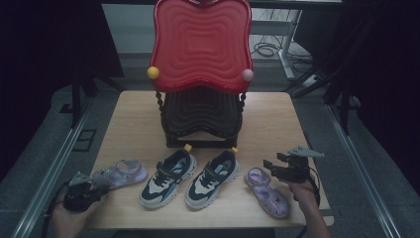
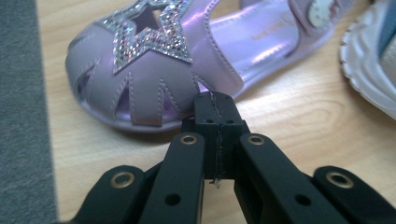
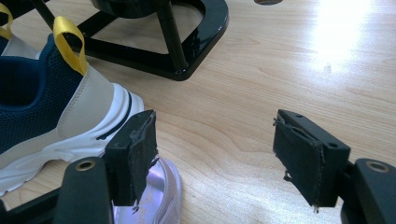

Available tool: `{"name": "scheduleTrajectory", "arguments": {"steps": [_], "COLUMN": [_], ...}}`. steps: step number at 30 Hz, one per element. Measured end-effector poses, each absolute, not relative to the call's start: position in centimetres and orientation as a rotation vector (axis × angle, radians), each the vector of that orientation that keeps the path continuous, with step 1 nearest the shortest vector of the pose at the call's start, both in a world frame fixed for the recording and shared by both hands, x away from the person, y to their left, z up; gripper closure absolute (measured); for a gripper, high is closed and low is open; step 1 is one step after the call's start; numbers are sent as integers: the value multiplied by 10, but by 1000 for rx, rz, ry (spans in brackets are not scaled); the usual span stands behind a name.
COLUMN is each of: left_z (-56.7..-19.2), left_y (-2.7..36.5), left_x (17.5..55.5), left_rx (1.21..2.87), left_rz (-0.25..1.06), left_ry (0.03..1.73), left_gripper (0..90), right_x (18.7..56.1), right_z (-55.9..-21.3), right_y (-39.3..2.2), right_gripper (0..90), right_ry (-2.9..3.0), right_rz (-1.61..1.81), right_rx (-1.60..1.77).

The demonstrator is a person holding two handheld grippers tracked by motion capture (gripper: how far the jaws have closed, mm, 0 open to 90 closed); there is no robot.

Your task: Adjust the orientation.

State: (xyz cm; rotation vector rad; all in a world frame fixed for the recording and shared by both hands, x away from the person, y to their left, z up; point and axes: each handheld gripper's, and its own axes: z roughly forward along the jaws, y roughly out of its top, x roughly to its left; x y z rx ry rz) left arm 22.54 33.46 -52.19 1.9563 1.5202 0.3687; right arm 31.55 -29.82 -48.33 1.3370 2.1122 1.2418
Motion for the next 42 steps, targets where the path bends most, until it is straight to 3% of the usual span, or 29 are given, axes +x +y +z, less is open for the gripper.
{"name": "scheduleTrajectory", "arguments": {"steps": [20,31,42], "left_z": [-524,-528,-518], "left_y": [372,382,380], "left_x": [267,295,304], "left_rx": [1952,1967,1948], "left_rz": [370,274,281], "left_ry": [1558,1484,1436], "left_gripper": [900,900,900], "right_x": [317,318,316], "right_z": [-487,-490,-488], "right_y": [-297,-295,-298], "right_gripper": [301,300,305], "right_ry": [2121,2127,2122], "right_rz": [1226,1218,1220], "right_rx": [1349,1348,1350]}}
